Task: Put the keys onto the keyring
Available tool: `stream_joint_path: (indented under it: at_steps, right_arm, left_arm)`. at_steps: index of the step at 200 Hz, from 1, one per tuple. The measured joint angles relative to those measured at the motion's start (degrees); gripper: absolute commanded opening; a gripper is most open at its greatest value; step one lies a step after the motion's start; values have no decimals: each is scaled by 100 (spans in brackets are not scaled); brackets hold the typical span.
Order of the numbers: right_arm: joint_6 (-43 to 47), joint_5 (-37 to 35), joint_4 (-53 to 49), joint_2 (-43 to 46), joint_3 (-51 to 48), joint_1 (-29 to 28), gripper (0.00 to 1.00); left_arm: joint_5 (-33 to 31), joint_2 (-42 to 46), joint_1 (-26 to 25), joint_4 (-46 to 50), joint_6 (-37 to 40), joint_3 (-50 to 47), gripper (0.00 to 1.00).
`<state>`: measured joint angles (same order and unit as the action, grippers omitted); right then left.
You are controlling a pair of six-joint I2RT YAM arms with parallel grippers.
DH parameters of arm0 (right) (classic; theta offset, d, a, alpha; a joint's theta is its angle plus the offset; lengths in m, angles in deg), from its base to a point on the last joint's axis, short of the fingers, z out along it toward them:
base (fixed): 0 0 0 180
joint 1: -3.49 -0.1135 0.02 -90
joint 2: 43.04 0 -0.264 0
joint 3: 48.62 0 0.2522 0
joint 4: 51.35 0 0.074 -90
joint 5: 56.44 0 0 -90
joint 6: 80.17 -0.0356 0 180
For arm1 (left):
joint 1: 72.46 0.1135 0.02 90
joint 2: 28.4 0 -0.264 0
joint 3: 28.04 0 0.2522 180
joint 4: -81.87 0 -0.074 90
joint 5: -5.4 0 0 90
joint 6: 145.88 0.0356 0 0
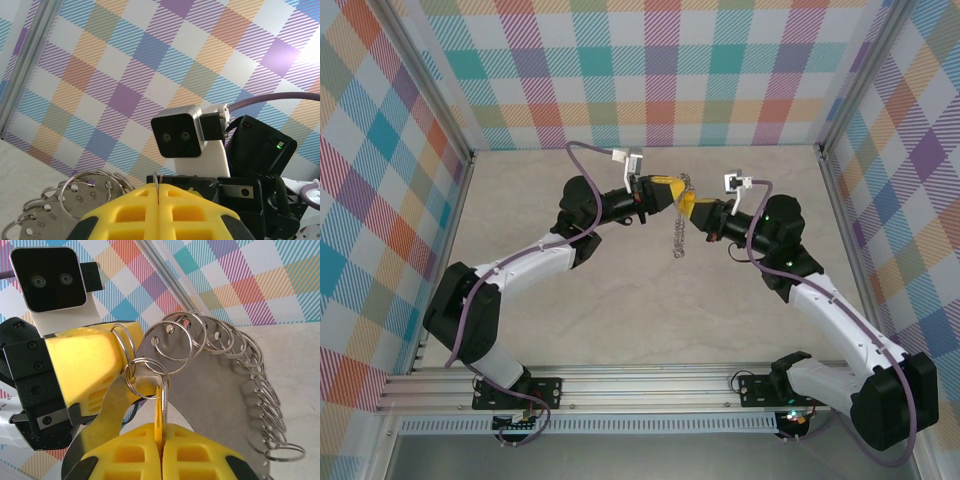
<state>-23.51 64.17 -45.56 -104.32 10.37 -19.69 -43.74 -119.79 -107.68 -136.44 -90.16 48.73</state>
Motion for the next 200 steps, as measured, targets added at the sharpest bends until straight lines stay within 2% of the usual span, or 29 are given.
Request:
stream_joint_path:
  at_steps: [103, 113, 138, 165, 200]
  right_arm:
    - [85, -116, -22, -94, 22, -407, 0]
    - [85, -140, -35, -94, 22, -407, 14]
    - [138, -214, -238, -24, 22, -435, 31]
    - [273, -345, -702, 354, 20, -413, 40]
    - [293, -555, -1078, 1139, 20, -164, 44]
  left_arm:
    - [-24, 0, 20, -120, -92, -74, 0]
    - [-28, -4, 20, -153, -94, -81, 0]
    - [-68, -11, 20, -225, -116, -96, 0]
    - [-133, -11, 20, -319, -170, -96, 0]
    - [-192, -17, 39, -409, -297, -105, 0]
